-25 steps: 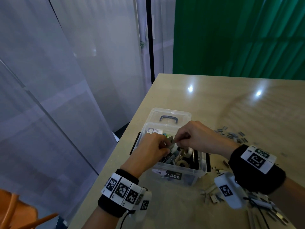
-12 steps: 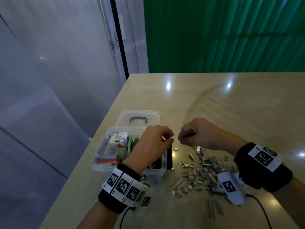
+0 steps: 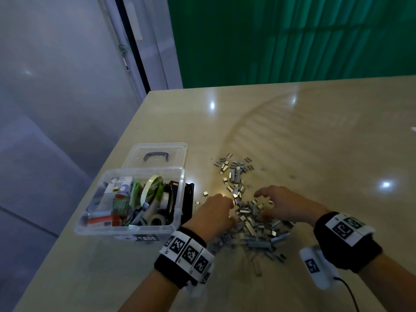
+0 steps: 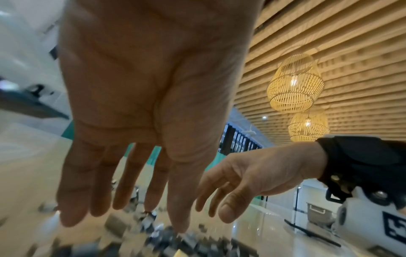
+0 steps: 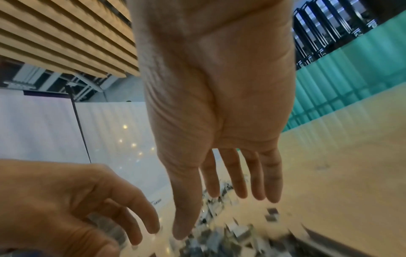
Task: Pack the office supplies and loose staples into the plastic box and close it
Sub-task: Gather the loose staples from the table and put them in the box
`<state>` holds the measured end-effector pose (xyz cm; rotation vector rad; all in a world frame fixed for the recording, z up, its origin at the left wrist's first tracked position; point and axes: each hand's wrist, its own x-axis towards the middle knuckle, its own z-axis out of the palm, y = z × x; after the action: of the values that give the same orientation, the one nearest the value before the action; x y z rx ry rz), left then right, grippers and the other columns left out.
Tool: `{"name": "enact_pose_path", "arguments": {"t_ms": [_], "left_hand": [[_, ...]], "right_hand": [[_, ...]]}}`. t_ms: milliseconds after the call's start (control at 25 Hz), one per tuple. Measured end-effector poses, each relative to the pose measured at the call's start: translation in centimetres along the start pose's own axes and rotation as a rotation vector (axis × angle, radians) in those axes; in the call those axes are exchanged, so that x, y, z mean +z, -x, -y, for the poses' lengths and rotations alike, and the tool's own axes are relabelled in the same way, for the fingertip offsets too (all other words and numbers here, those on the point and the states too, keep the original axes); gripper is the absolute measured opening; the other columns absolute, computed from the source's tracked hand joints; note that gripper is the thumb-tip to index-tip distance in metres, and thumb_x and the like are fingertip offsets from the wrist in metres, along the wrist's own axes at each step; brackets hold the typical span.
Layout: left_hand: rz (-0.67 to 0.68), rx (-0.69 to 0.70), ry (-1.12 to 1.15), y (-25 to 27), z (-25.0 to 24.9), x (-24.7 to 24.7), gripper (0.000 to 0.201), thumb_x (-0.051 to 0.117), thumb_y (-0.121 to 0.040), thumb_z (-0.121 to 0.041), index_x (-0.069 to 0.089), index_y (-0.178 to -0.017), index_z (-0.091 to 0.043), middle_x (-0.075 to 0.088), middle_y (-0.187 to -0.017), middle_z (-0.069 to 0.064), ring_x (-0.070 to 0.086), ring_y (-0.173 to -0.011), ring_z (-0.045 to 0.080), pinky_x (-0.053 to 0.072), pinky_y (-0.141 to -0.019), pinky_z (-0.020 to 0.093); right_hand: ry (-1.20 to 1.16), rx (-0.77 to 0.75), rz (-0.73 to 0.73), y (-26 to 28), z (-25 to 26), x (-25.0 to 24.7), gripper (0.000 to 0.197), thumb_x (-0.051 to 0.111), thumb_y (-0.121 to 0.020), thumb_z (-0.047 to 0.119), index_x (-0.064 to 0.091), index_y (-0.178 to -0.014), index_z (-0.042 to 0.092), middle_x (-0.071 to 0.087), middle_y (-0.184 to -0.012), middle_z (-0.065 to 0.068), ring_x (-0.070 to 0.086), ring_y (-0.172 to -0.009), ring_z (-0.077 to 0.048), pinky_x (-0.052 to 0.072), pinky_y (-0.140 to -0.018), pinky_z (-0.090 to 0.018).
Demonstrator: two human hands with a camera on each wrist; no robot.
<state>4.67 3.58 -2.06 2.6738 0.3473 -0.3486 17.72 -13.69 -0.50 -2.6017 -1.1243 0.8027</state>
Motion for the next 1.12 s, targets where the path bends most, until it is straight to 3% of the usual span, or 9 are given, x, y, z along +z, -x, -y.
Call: {"name": "enact_pose_path", "arguments": {"t_ms": [80, 200, 320, 480, 720, 920, 1120], "left_hand": [[0.063, -0.042, -0.069, 0.1, 0.3, 1.4, 0.048, 0.066, -0.088, -0.032, 0.055, -0.132, -0.015, 0.049, -0.129, 0.012, 0.047, -0.123, 0.034, 0.045, -0.099, 0.042], [0.064, -0.081, -0.081, 0.5, 0.1, 2.7, 0.048, 0.067, -0.089, -0.024, 0.050, -0.133, -0.015, 0.043, -0.134, 0.012, 0.034, -0.128, 0.035, 0.039, -0.102, 0.043], [-0.044, -0.112, -0.012, 0.3, -0.2, 3.1, 0.038, 0.065, -0.091, -0.015, 0.058, -0.129, -0.016, 0.044, -0.133, 0.009, 0.034, -0.127, 0.031, 0.039, -0.103, 0.040], [-0.109, -0.147, 0.036, -0.8, -0.7, 3.8, 0.028, 0.068, -0.090, -0.017, 0.068, -0.118, -0.020, 0.047, -0.126, 0.005, 0.039, -0.121, 0.029, 0.040, -0.099, 0.036], [-0.147, -0.228, 0.060, -1.8, -1.0, 4.2, 0.034, 0.071, -0.088, -0.020, 0.067, -0.122, -0.023, 0.048, -0.129, 0.005, 0.039, -0.124, 0.029, 0.040, -0.098, 0.036], [-0.257, -0.249, 0.121, -2.1, -1.0, 5.5, 0.027, 0.067, -0.091, -0.019, 0.070, -0.118, -0.024, 0.052, -0.124, 0.002, 0.041, -0.121, 0.026, 0.044, -0.093, 0.034], [-0.292, -0.286, 0.147, -3.1, -1.0, 6.0, 0.028, 0.062, -0.096, -0.024, 0.066, -0.124, -0.022, 0.048, -0.127, 0.005, 0.039, -0.122, 0.025, 0.038, -0.095, 0.031]], "right_hand": [[0.011, 0.001, 0.048, -0.3, -0.8, 1.5, 0.084, 0.076, -0.084, 0.049, 0.032, -0.153, 0.033, 0.036, -0.152, -0.003, 0.037, -0.137, -0.026, 0.038, -0.109, -0.038], [0.092, -0.034, 0.069, -0.8, -1.0, 3.4, 0.096, 0.077, -0.081, 0.053, 0.022, -0.157, 0.035, 0.029, -0.155, -0.005, 0.026, -0.140, -0.030, 0.034, -0.112, -0.044], [0.101, -0.081, 0.013, -1.3, -0.9, 4.1, 0.086, 0.078, -0.080, 0.048, 0.033, -0.152, 0.033, 0.037, -0.143, -0.002, 0.032, -0.129, -0.024, 0.040, -0.103, -0.038], [0.102, -0.095, -0.041, -2.0, -1.2, 4.1, 0.067, 0.076, -0.081, 0.040, 0.047, -0.141, 0.034, 0.045, -0.130, -0.001, 0.041, -0.119, -0.021, 0.046, -0.092, -0.036], [0.084, -0.145, -0.132, -2.0, -1.2, 3.4, 0.033, 0.068, -0.089, 0.020, 0.065, -0.122, 0.025, 0.058, -0.111, -0.004, 0.057, -0.105, -0.024, 0.042, -0.075, -0.030], [-0.008, -0.165, -0.153, -2.4, -2.7, 3.1, 0.024, 0.063, -0.089, 0.006, 0.074, -0.105, 0.021, 0.069, -0.105, -0.002, 0.064, -0.093, -0.018, 0.056, -0.081, -0.035], [-0.043, -0.203, -0.186, -2.7, -3.3, 3.4, 0.028, 0.062, -0.087, 0.003, 0.076, -0.105, 0.020, 0.071, -0.102, -0.003, 0.065, -0.090, -0.018, 0.058, -0.081, -0.035]]}}
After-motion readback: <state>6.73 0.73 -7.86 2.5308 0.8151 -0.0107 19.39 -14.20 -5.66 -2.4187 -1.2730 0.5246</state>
